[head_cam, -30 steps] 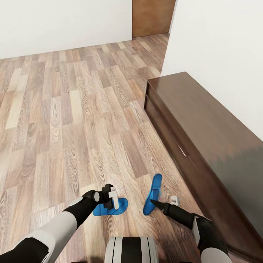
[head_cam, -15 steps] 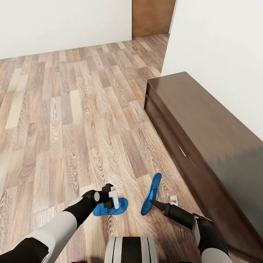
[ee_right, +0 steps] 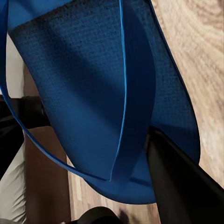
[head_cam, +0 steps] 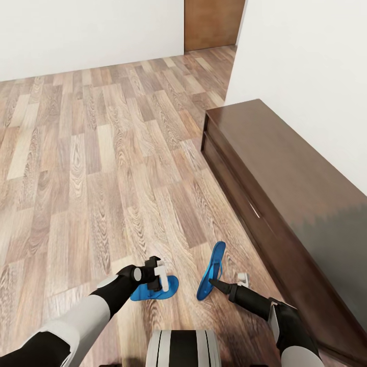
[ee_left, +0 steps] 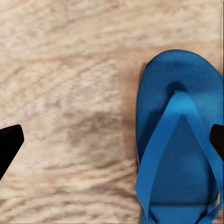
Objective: In the bedroom, move the book from the bed onto either nightstand, and place the two sandals side by side next to the bed.
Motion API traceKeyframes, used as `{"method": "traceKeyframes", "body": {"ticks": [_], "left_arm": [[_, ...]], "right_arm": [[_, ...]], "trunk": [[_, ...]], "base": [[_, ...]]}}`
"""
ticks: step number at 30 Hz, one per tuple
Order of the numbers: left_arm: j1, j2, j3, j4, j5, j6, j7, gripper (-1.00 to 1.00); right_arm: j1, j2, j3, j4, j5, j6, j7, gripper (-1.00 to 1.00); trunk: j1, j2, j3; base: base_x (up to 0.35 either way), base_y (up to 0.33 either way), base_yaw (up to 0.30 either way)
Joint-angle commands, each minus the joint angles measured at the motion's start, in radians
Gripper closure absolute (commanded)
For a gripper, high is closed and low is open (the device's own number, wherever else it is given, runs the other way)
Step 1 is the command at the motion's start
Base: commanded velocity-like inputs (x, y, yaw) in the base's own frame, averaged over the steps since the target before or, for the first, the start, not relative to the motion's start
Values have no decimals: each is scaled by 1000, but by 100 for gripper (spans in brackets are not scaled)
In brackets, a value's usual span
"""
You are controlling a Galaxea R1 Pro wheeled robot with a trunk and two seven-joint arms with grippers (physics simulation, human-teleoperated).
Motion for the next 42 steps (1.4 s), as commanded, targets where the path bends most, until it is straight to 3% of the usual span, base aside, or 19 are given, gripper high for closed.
{"method": "traceKeyframes", "body": {"ticks": [1, 15, 42], "left_arm": [[0, -1, 0, -1, -10, -3, -2, -100], [0, -14, 0, -1, -10, -3, -3, -100], [0, -16, -3, 11, -7, -2, -3, -100]], "right_arm": [[-1, 2, -7, -2, 8, 14, 9, 100], [-1, 2, -7, -2, 8, 12, 9, 100], [-1, 3, -7, -2, 10, 12, 9, 100]], "trunk": [[0, -1, -5], [7, -4, -59], [7, -4, -59]], "base": [[0, 0, 0], [0, 0, 0], [0, 0, 0]]}}
